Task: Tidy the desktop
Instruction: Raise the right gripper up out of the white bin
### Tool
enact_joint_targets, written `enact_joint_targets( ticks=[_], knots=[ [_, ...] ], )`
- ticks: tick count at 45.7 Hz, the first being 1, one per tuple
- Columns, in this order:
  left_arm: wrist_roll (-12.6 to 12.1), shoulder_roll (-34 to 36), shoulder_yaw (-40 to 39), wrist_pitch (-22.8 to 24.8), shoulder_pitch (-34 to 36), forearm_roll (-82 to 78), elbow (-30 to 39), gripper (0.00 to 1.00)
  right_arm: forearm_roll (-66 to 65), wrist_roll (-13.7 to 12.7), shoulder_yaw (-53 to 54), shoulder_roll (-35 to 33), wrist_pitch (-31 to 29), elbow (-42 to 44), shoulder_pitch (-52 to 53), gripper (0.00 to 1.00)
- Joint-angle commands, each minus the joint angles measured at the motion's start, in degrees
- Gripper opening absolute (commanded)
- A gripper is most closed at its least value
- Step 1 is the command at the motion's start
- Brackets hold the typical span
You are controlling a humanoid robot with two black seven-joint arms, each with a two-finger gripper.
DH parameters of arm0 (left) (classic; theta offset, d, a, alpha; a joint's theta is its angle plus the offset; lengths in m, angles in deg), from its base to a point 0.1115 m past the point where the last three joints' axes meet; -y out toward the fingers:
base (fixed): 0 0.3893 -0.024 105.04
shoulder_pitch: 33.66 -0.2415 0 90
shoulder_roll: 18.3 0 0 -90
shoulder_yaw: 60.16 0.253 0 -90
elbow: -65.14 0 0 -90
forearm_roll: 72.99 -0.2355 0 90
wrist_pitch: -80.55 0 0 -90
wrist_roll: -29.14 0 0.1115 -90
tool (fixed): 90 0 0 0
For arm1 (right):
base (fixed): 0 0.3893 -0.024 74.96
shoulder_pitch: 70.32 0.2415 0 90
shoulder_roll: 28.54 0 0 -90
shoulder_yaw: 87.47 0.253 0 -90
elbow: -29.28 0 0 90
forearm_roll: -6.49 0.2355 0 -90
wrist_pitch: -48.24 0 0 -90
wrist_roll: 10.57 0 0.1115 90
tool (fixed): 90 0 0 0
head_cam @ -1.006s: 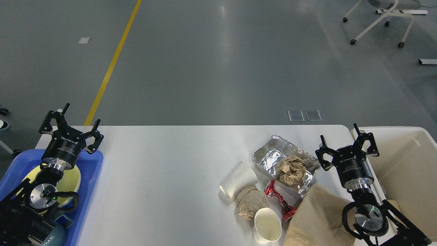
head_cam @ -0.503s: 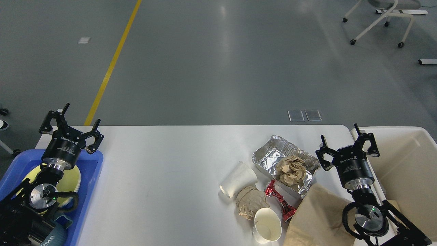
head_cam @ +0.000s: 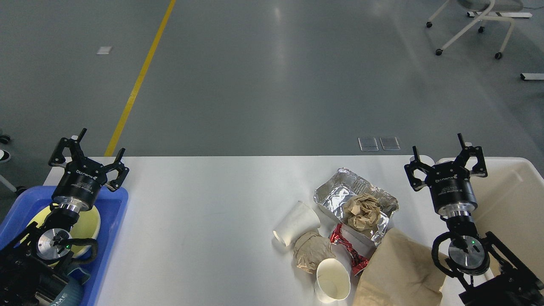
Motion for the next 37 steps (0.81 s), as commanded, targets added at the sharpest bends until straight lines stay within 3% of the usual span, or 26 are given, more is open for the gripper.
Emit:
enact_joint_targets(
  ticks=[1, 6, 9, 37],
  knots=[
    [0.0, 0.0, 0.0, 0.0, 0.0, 0.0, 0.0, 0.96, 0.0, -1.9, -1.4, 0.0, -0.2, 0.8, 0.5, 1.0],
    [0.0, 0.0, 0.0, 0.0, 0.2, 0.0, 0.0, 0.96, 0.0, -7.0, -3.0, 0.0, 0.0, 1.4, 0.5, 1.0],
    [0.0, 0.0, 0.0, 0.0, 0.0, 0.0, 0.0, 0.96, 0.1, -8.3, -2.9, 0.0, 0.1, 3.0, 0.5, 1.0],
    [-0.1, 0.0, 0.0, 0.0, 0.2, 0.0, 0.0, 0.96, 0.2, -8.1, -2.4, -0.6, -0.8, 4.2, 1.1, 1.0]
  ],
)
